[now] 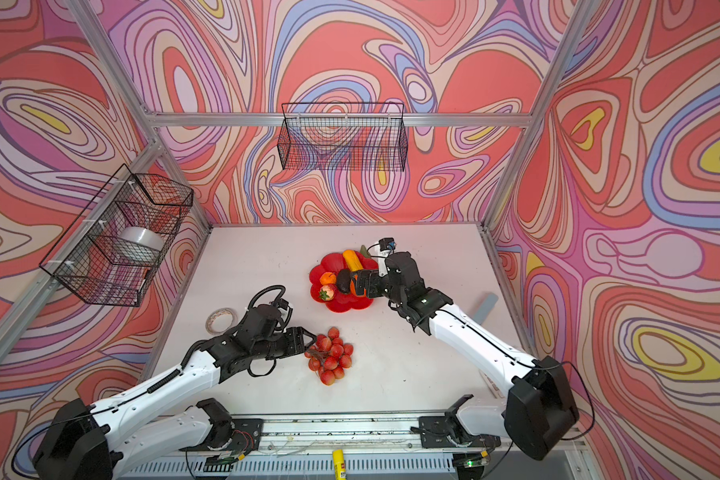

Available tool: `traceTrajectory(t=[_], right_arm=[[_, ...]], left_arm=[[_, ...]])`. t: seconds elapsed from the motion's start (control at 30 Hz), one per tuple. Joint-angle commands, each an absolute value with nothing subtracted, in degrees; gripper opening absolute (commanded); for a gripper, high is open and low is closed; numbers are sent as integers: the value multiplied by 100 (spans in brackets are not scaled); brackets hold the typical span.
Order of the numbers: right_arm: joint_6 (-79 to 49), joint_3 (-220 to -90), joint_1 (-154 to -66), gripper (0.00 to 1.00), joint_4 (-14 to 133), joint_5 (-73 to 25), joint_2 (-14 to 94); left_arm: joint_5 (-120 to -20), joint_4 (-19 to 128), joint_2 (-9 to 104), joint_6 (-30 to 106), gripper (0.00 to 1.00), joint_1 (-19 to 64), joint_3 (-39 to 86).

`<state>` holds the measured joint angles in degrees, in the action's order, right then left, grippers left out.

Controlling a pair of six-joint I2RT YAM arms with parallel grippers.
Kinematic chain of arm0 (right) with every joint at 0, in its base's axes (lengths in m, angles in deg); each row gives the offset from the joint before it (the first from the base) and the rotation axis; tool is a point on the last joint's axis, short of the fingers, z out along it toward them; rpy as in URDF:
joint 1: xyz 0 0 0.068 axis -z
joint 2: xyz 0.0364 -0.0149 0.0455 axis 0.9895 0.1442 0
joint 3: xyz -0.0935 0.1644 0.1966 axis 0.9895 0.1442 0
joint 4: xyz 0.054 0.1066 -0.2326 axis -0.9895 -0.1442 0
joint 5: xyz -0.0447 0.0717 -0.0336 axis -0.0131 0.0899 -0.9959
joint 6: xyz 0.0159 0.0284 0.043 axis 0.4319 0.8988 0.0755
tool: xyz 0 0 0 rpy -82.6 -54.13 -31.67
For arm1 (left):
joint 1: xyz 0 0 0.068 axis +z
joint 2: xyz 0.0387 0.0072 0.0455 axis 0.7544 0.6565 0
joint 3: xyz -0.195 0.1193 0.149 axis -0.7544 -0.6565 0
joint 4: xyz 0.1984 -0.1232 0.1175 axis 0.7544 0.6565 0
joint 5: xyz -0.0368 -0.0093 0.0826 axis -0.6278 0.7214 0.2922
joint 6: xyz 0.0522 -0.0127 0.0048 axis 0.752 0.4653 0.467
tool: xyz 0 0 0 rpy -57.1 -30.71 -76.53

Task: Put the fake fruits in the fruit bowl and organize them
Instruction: 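Grasp the strawberry bunch by its stem with the left gripper, then lay the strawberry bunch on top of the bowl with the left gripper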

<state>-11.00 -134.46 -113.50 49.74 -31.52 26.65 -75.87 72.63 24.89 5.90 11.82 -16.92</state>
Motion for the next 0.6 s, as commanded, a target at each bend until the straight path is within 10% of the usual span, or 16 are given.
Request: traceTrajectory(t=[0.0, 0.57], right_arm=[[-1080, -13350, -11318, 96, 5038, -3235, 2732], [-1004, -13325, -11318, 97, 5103, -3283, 2812]], left_arm=[[-7741, 7379, 2486, 628, 49, 1162, -1606], [-8058, 7817, 2568, 675, 0, 1166, -1441]])
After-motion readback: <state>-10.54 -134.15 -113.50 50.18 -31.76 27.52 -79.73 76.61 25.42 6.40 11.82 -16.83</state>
